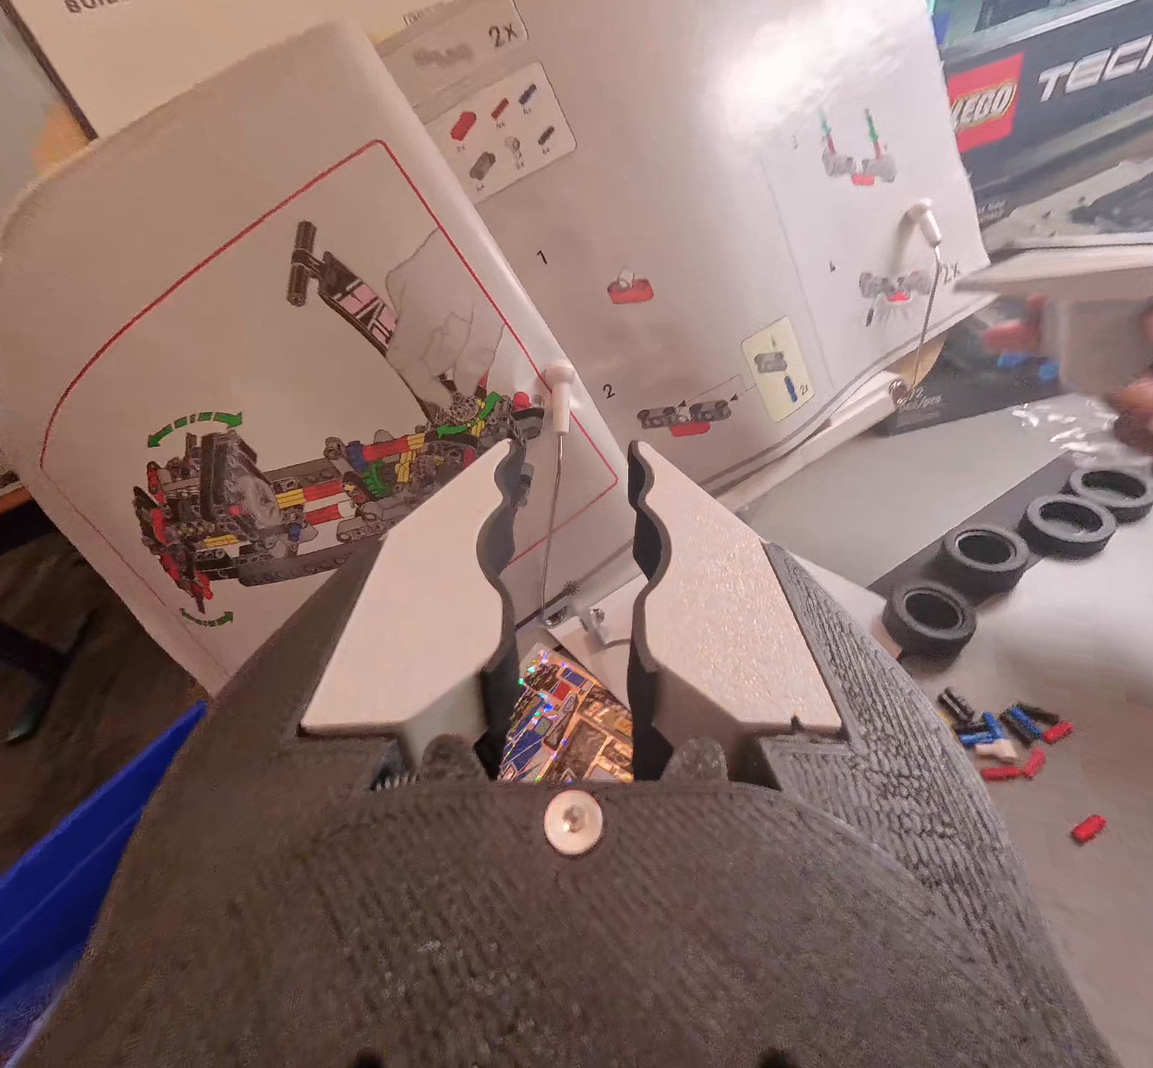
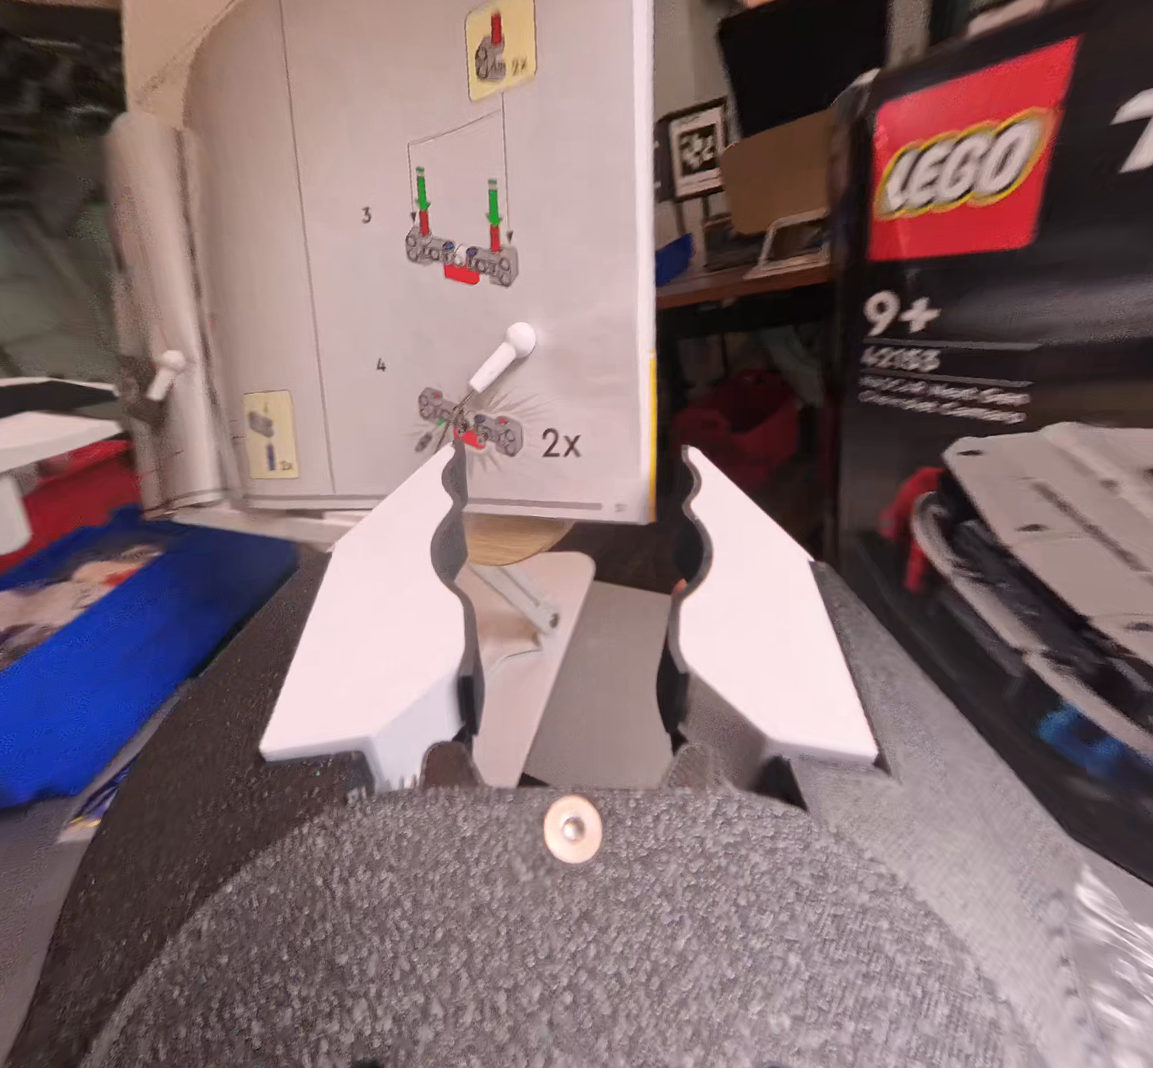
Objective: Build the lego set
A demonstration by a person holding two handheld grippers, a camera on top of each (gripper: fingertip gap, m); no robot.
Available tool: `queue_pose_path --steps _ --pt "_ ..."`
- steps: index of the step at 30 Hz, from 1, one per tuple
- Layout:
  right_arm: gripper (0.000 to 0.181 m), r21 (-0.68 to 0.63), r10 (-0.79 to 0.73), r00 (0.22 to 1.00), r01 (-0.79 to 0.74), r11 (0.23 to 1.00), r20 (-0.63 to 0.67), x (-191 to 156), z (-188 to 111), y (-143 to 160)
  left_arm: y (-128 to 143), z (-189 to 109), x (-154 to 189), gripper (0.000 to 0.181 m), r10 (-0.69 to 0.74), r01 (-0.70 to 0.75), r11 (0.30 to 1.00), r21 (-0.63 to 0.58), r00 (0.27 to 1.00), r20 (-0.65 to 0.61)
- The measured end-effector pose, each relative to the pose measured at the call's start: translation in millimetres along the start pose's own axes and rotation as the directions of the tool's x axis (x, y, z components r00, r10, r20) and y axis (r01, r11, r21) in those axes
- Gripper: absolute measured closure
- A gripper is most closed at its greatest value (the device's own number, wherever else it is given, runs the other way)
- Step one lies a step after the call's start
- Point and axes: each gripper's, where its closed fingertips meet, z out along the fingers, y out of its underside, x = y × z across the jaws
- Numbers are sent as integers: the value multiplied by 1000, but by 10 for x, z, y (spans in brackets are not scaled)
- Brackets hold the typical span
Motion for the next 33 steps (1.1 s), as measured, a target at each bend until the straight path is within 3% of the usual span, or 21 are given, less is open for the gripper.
queue_pose_path --steps 3,5,9,11,13,19,21,28,31,33 --pt "118 78 -270 948 286 955 -167 -78 -228 -353 134 77 -63 151 80 -79 995 -54 997 16" --pt "126 57 -454 888 458 887 -70 -553 -155 -403 235 125 -123 160 135 -133 988 -78 990 28" --pt "141 -69 -636 746 658 750 199 -1435 206 -63 266 118 -123 179 141 -141 988 -57 990 -11" --pt "150 -76 -710 657 745 663 253 -1725 374 76 268 104 -111 181 154 -154 986 -57 988 -6" --pt "151 -113 -728 624 776 621 283 -1889 540 193 266 80 -119 181 119 -119 992 -48 993 -4" --pt "143 -196 -652 675 731 654 345 -2086 877 319 323 -46 -331 181 -192 198 974 108 979 -62" --pt "140 -199 -664 658 748 634 356 -2141 926 381 360 -84 -366 181 -256 266 955 127 962 -93" --pt "136 -105 -880 383 924 368 281 -2222 1012 500 355 -122 -333 181 -130 143 982 124 986 -102" --pt "135 -106 -895 344 939 327 284 -2257 1036 514 303 -99 -268 181 -55 68 991 116 992 -111" --pt "135 -95 -917 276 961 260 288 -2293 1043 533 266 -70 -187 181 34 -21 994 111 993 -115"
